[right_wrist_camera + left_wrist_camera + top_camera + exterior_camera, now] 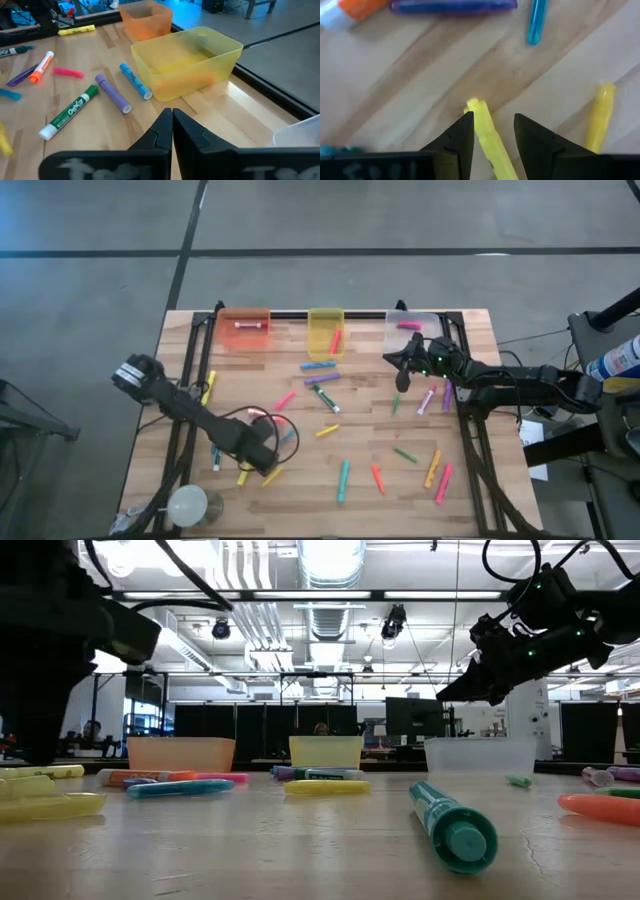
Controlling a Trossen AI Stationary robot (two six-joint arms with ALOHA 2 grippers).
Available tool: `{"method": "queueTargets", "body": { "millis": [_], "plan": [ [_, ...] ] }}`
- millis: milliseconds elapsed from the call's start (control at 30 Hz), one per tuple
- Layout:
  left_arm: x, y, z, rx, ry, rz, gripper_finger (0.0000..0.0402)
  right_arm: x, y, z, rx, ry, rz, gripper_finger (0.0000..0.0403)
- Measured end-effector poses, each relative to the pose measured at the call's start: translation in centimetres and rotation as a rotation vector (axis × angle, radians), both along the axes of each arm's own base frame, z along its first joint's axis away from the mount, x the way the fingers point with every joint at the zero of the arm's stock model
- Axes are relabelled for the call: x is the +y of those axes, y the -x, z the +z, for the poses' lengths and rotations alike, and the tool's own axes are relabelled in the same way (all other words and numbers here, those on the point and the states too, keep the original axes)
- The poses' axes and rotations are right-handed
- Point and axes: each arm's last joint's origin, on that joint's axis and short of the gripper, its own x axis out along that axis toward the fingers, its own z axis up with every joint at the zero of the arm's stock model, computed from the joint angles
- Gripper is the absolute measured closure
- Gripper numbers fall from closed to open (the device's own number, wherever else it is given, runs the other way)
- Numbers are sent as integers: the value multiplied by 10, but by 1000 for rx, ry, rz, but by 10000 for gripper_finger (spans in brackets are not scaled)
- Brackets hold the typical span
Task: Pick & Place Markers
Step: Put the bottom yellow highlighter pen into the yellow bin
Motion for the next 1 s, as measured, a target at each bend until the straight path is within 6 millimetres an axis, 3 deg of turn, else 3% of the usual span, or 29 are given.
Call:
{"method": "queueTargets", "body": {
  "millis": [467, 733, 867, 1000],
  "plan": [
    [-8, 9, -27, 62, -3, -21, 274, 0, 0, 0, 0, 3, -1, 394],
    [-7, 8, -28, 60, -28, -129, 340, 0, 0, 0, 0, 4, -1, 394],
    [17, 4, -22, 120, -107, -209, 352, 0, 0, 1, 2, 14, 2, 394],
    [48, -11, 8, 46, -119, -280, 348, -2, -4, 9, -12, 57, 16, 394]
  ]
}}
